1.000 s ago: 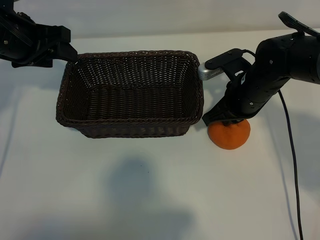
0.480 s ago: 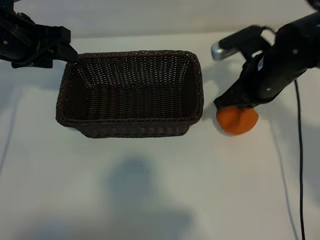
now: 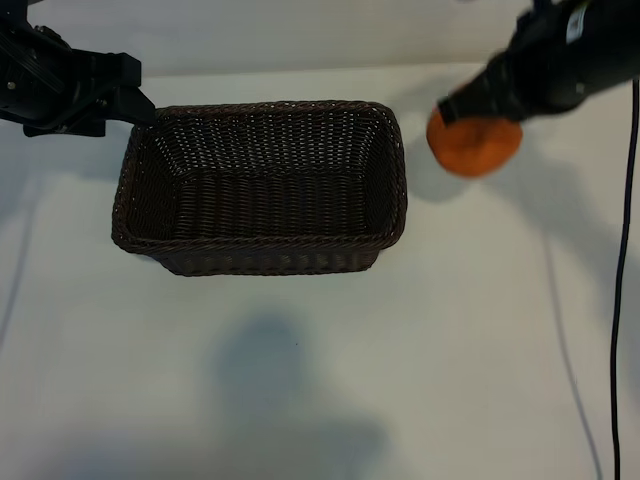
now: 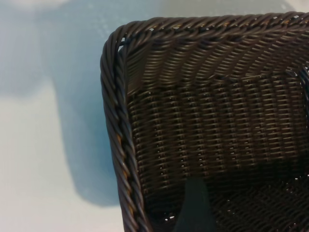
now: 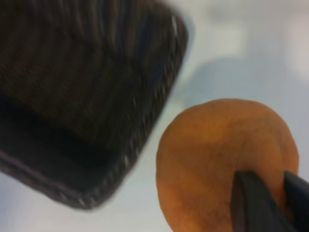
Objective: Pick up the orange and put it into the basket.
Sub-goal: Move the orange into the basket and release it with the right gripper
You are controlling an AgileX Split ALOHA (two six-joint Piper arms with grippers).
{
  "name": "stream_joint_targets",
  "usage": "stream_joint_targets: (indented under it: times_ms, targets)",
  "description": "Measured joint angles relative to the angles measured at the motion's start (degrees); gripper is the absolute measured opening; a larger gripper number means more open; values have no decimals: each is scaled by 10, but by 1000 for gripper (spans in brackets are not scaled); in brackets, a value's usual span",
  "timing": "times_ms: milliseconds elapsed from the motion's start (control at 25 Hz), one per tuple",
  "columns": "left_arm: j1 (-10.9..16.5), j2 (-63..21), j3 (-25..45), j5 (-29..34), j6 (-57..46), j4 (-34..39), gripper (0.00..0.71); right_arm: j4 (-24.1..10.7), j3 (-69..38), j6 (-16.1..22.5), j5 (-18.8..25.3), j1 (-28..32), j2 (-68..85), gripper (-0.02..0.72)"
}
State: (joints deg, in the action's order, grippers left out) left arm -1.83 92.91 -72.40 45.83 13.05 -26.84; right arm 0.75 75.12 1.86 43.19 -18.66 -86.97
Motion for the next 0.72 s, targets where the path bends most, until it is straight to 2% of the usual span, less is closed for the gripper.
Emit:
stream_joint_targets:
  times_ms: [80,160,440,520,640,720]
  targets:
    - [0,0,0,0,0,0,590,24,22,-19,2,0,-1,111]
    - [0,0,0,0,0,0,590,64,38,-47,2,0,-7,111]
    - [0,0,0,0,0,0,590,257,57,-212,-2,0,-60,111]
    - [0,0,0,0,0,0,590,300,57,-266,-6,-1,-79,111]
    - [0,0,0,0,0,0,590,343,57,-336,-21,-10,-113,111]
    - [0,0,0,0,2,0,590,359,62,-365,-29,-22,-136,111]
